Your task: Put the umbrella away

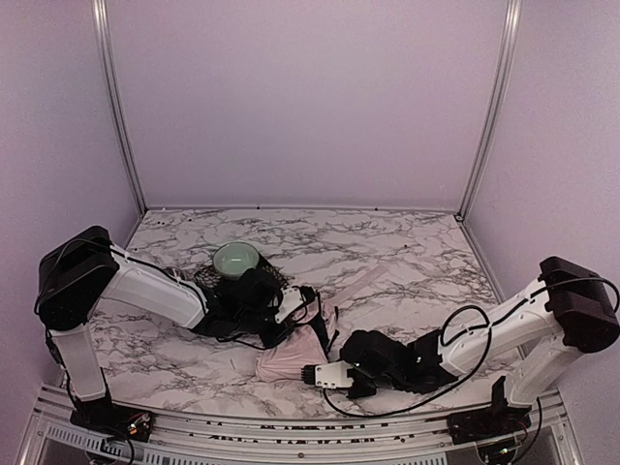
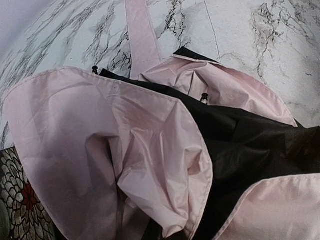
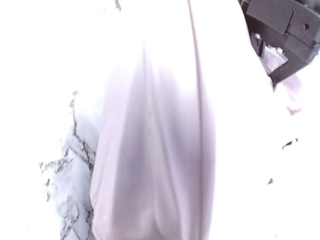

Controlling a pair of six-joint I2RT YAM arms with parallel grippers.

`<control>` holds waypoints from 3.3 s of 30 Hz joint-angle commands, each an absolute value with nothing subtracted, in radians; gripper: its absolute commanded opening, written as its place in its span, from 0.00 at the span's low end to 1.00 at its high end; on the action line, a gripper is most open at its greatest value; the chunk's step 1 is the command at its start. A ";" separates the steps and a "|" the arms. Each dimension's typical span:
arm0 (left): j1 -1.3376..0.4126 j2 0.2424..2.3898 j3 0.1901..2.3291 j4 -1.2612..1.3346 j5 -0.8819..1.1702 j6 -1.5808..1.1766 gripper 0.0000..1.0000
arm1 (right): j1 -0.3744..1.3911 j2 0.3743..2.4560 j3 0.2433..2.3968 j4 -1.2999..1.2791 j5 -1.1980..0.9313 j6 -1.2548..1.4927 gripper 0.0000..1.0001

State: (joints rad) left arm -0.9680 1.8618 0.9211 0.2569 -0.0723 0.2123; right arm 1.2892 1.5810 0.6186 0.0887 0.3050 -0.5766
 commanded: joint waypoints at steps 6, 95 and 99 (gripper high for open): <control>-1.021 1.942 0.895 0.146 -0.069 0.166 0.00 | 1.322 1.558 0.608 0.023 0.303 -0.603 0.15; -1.253 0.961 0.327 0.456 -0.083 0.593 0.52 | 1.019 2.037 1.060 -0.603 -0.657 -0.350 0.22; -1.351 1.125 0.397 0.457 -0.115 0.719 0.79 | 1.013 2.069 1.076 -0.634 -0.687 -0.351 0.22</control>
